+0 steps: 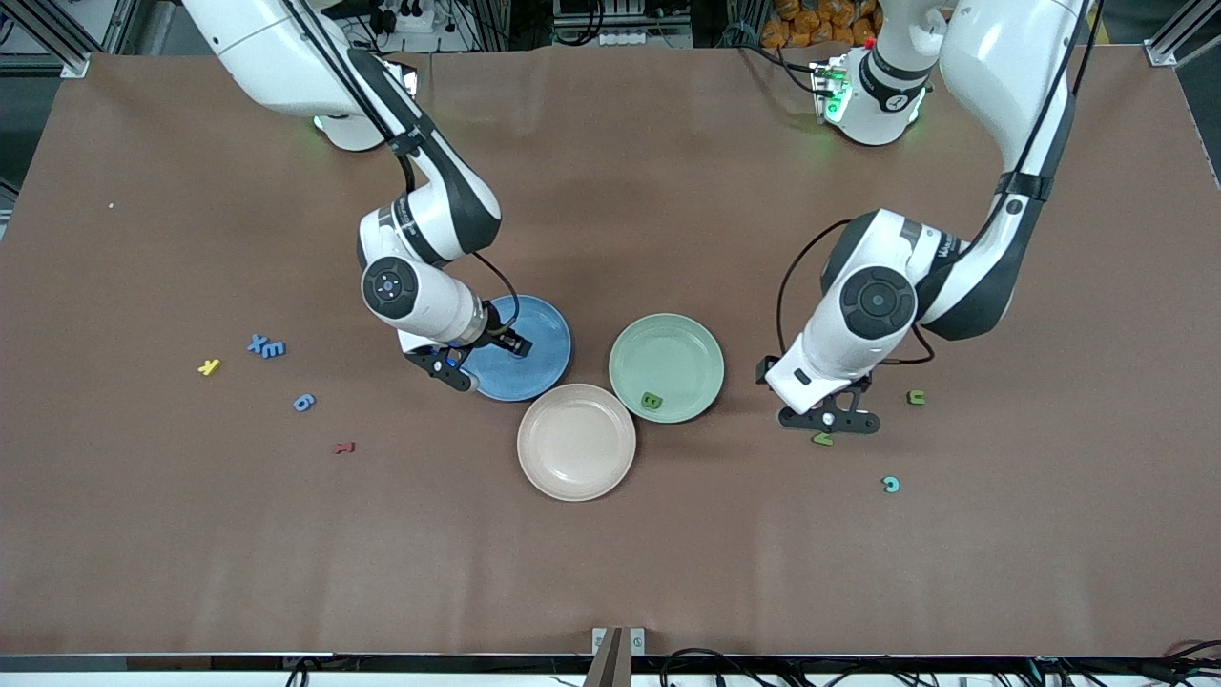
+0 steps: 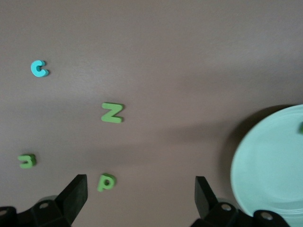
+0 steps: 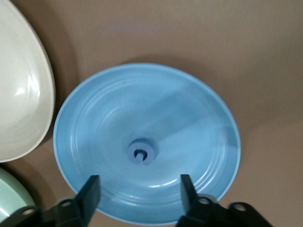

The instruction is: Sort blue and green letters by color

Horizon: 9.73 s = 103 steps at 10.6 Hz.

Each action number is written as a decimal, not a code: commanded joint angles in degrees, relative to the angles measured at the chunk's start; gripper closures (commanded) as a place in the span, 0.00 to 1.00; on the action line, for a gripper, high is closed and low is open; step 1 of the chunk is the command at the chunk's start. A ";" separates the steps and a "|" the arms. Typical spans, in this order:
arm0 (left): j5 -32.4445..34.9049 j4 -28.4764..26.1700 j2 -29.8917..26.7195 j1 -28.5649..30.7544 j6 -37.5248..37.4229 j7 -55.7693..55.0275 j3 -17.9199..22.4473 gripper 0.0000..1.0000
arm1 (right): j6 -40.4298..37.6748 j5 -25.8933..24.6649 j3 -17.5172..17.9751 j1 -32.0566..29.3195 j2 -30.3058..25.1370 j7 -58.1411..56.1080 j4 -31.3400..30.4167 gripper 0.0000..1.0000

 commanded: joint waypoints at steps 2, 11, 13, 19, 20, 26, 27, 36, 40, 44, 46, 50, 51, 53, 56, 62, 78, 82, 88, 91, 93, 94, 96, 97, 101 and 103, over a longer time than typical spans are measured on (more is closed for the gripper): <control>7.53 0.02 4.30 2.85 1.94 3.51 -0.23 0.00 | -3.66 -4.01 0.43 -10.95 -0.79 -18.25 -0.13 0.00; 7.82 -0.50 10.46 6.82 11.62 6.15 -0.32 0.26 | -5.08 -18.62 0.44 -32.86 -2.64 -54.86 -4.17 0.00; 7.73 -0.50 10.98 6.91 13.20 6.06 -0.32 0.26 | 1.82 -21.08 0.44 -33.65 -4.57 -55.66 -10.20 0.00; 7.20 -0.15 12.65 7.09 14.97 5.97 -0.32 0.33 | 9.67 -23.73 0.52 -40.69 -4.67 -64.80 -17.35 0.00; 7.03 0.02 13.09 7.09 15.31 5.89 -0.32 0.33 | 10.21 -23.73 0.52 -40.78 -4.49 -64.80 -18.06 0.00; 6.94 -0.06 13.97 7.88 17.43 5.89 -0.23 0.47 | 10.13 -23.73 0.52 -42.01 -4.67 -64.89 -20.78 0.00; 6.94 -0.06 13.97 7.88 17.43 5.89 -0.23 0.47 | 10.04 -23.73 0.52 -42.10 -4.84 -64.89 -21.05 0.00; 6.41 0.20 11.78 7.09 17.34 4.40 -2.50 1.00 | 14.61 -23.90 0.52 -41.66 -4.05 -67.97 -20.35 0.00; 6.06 0.29 9.76 7.00 17.25 -7.44 -9.79 1.00 | 13.38 -23.90 0.52 -42.10 -4.05 -69.46 -20.44 0.00; 6.23 1.95 10.63 0.61 17.25 -24.91 -12.19 1.00 | 13.47 -23.90 0.52 -43.33 -3.96 -74.55 -20.35 1.00; 6.23 2.22 11.42 -2.84 17.34 -28.64 -11.92 0.94 | 13.47 -23.90 0.52 -43.15 -3.96 -74.56 -20.26 1.00; 6.85 1.87 10.81 -3.90 16.73 -33.04 -11.75 0.00 | 13.20 -23.73 1.05 -42.45 -3.96 -73.77 -18.34 1.00; 7.02 1.61 10.20 -3.03 15.24 -33.05 -11.75 0.00 | 11.20 -23.29 1.22 -41.14 -3.96 -73.42 -16.24 1.00; 7.11 1.61 7.48 -2.49 9.19 -32.78 -11.75 0.00 | 0.78 -23.02 1.31 -34.40 -3.70 -66.95 -7.65 1.00; 7.20 0.99 3.79 0.92 3.90 -25.62 -11.83 0.00 | -9.72 -15.93 1.23 -28.93 0.24 -64.98 4.06 1.00; 6.59 -15.07 -9.30 15.68 4.24 -4.33 -13.23 0.00 | -10.09 -8.99 1.31 -15.05 1.22 -41.91 7.16 1.00; 13.53 -26.78 -0.01 31.00 23.93 17.14 -20.98 0.12 | -9.65 -12.44 0.52 -23.01 2.27 -57.03 5.57 0.00; 13.53 -26.61 1.23 30.82 23.84 17.05 -20.89 0.19 | -2.29 -23.11 0.61 -28.19 4.98 -67.30 6.11 0.00; 15.64 -25.99 3.16 31.08 23.84 17.05 -20.71 0.29 | 5.11 -23.02 0.61 -31.90 9.05 -77.28 2.69 0.00; 15.64 -25.38 4.04 30.82 23.84 15.83 -20.71 0.33 | 5.91 -23.02 0.70 -31.99 7.56 -77.28 0.14 0.00; 15.64 -24.76 4.92 30.82 23.84 15.12 -20.71 0.40 | 5.73 -23.02 0.70 -31.99 5.62 -77.37 -1.53 0.00; 16.07 -24.76 4.92 30.82 23.84 15.12 -20.54 0.47 | 5.56 -23.02 0.70 -31.99 5.27 -77.37 -1.89 0.00; 16.08 -24.59 5.01 30.73 23.84 15.12 -20.01 0.54 | 5.73 -23.11 0.61 -32.08 4.74 -77.55 -2.50 0.00; 16.08 -24.58 5.01 30.73 23.84 15.12 -20.01 0.65 | 5.91 -23.11 0.61 -32.08 4.13 -77.55 -3.03 0.00; 16.43 -24.50 4.22 30.73 23.67 12.41 -20.01 1.00 | 8.09 -23.11 0.61 -32.69 3.15 -77.37 -4.35 0.00; 16.25 -21.53 3.43 27.94 23.23 5.05 -20.45 1.00 | 13.27 -23.02 0.61 -32.87 3.33 -76.67 -6.19 0.00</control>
